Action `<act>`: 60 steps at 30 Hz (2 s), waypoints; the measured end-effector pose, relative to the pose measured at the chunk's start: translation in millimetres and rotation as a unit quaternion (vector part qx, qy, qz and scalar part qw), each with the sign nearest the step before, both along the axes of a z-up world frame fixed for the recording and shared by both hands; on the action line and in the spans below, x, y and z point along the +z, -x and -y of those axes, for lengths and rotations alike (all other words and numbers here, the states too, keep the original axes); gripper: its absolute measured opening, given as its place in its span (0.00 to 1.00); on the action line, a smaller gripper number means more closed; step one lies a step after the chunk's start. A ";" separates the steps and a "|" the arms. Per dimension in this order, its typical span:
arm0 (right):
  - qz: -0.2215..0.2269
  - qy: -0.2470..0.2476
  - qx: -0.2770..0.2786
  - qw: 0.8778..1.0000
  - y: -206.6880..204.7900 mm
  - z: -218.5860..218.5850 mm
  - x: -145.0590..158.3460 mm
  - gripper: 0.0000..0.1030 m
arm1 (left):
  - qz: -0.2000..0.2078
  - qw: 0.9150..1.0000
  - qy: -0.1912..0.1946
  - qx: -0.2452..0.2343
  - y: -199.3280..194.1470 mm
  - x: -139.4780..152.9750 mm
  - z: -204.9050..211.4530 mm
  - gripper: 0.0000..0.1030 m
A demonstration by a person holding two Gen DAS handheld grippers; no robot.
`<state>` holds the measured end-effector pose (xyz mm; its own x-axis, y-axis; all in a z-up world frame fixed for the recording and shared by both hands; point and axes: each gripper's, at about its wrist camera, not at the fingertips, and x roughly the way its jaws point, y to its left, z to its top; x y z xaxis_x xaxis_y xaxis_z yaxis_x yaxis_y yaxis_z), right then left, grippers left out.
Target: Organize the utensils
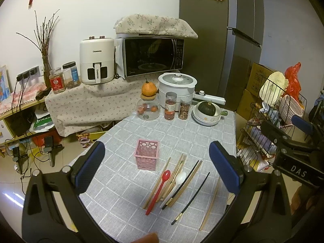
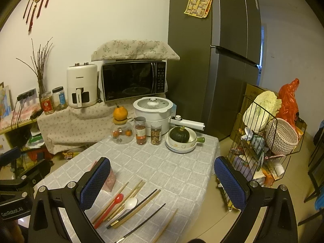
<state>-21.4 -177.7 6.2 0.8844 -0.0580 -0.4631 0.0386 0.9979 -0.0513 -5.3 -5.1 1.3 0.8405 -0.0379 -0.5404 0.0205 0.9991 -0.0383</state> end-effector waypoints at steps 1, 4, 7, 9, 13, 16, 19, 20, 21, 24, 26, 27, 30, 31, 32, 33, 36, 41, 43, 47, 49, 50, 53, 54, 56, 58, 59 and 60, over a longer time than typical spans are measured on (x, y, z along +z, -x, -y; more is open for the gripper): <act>0.000 0.000 0.000 1.000 0.0 -0.9 0.1 1.00 | 0.001 1.000 -0.001 0.000 0.2 0.0 0.1 0.99; 0.001 0.000 -0.001 1.000 -0.1 -1.4 0.2 1.00 | 0.001 1.000 0.000 -0.001 0.1 -0.8 0.3 0.99; 0.001 0.000 -0.001 1.000 -0.1 -1.2 0.3 1.00 | 0.001 1.000 -0.001 0.000 0.0 -0.3 0.7 0.99; 0.000 0.000 0.000 1.000 -0.1 -0.4 0.4 1.00 | 0.001 1.000 -0.001 0.000 0.0 -0.3 0.7 0.99; 0.000 0.000 0.000 1.000 -0.1 -0.6 0.4 1.00 | 0.001 1.000 -0.001 0.000 -0.3 0.0 0.6 0.99; 0.000 0.000 0.000 1.000 0.3 0.4 0.1 1.00 | 0.001 1.000 -0.002 0.000 -0.6 -0.6 1.0 0.99; 0.001 -0.001 0.000 1.000 0.2 0.5 0.2 1.00 | 0.002 1.000 -0.001 0.001 -0.2 -0.4 1.4 0.99; 0.001 -0.001 0.000 1.000 0.1 -0.8 0.2 1.00 | 0.002 1.000 -0.002 0.001 -0.3 -0.2 1.5 0.99; 0.001 0.000 0.000 1.000 0.1 0.5 0.2 1.00 | 0.001 1.000 -0.001 0.001 -0.5 0.0 1.2 0.99; 0.000 -0.001 0.001 1.000 -0.1 -0.1 0.0 1.00 | 0.001 1.000 -0.002 0.000 -0.7 -0.2 1.7 0.99; 0.000 -0.002 0.001 1.000 0.3 -0.5 0.1 1.00 | 0.001 1.000 -0.002 0.001 -0.9 -0.4 1.7 0.99; 0.000 -0.002 0.001 1.000 0.4 -0.1 0.1 1.00 | 0.001 1.000 -0.002 0.001 -0.6 0.0 1.5 0.99; 0.001 -0.002 0.001 1.000 0.4 -0.4 0.2 1.00 | 0.001 1.000 -0.002 0.000 -0.2 -0.2 2.2 0.99; 0.000 -0.002 0.001 1.000 0.2 -0.7 0.1 1.00 | 0.001 1.000 -0.002 0.000 -0.2 -0.3 2.5 0.99; 0.000 -0.002 0.001 1.000 0.3 -0.1 0.0 1.00 | 0.001 1.000 -0.002 0.000 -0.2 -0.3 2.6 0.99; 0.000 -0.002 0.001 1.000 0.4 -0.4 0.0 1.00 | 0.001 1.000 -0.002 0.000 0.0 0.0 2.8 0.99; 0.000 -0.002 0.001 1.000 0.6 0.2 -0.3 1.00 | 0.001 1.000 -0.002 0.000 0.1 0.4 3.4 0.99; 0.001 -0.002 0.001 1.000 0.2 -1.2 -0.1 1.00 | 0.001 1.000 -0.002 0.000 0.1 0.4 3.6 0.99; 0.000 -0.002 0.000 1.000 0.3 -0.9 -0.1 1.00 | 0.002 1.000 -0.001 -0.001 0.9 0.6 4.5 0.99; 0.001 -0.002 0.001 1.000 0.3 -1.2 0.2 1.00 | 0.002 1.000 -0.002 0.000 0.9 1.0 5.5 0.99; 0.001 -0.002 0.001 1.000 0.1 -2.3 0.3 1.00 | 0.002 1.000 -0.002 0.000 0.9 1.0 5.2 0.99; 0.000 -0.002 0.001 1.000 0.1 -0.9 0.2 1.00 | 0.002 1.000 -0.002 0.000 0.9 1.0 5.4 0.99; 0.000 -0.002 0.000 1.000 0.2 -0.8 0.1 1.00 | 0.002 1.000 -0.002 0.000 0.9 0.9 5.7 0.99; 0.000 -0.003 0.000 1.000 0.2 -0.9 0.1 1.00 | 0.002 1.000 -0.003 0.000 0.8 0.7 5.6 0.99; -0.001 -0.003 0.001 1.000 0.2 -2.1 -0.1 1.00 | 0.001 1.000 -0.002 0.000 0.4 0.8 5.8 0.99; -0.004 -0.003 0.001 1.000 -0.7 -5.5 -0.6 1.00 | -0.001 1.000 -0.001 0.000 0.0 1.0 5.2 0.99; -0.007 -0.005 0.002 1.000 -2.0 -6.5 -1.2 1.00 | -0.003 1.000 0.000 -0.002 -1.4 0.2 5.6 0.99; -0.011 -0.007 0.003 1.000 -3.4 -6.4 -2.1 1.00 | -0.005 1.000 0.000 -0.003 -3.1 -0.4 4.6 0.99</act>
<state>-18.0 -171.3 4.1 0.8742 -0.0462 -0.4833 0.0314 0.9988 -0.0387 -2.2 -9.7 0.9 0.8345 -0.0421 -0.5493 0.0256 0.9990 -0.0377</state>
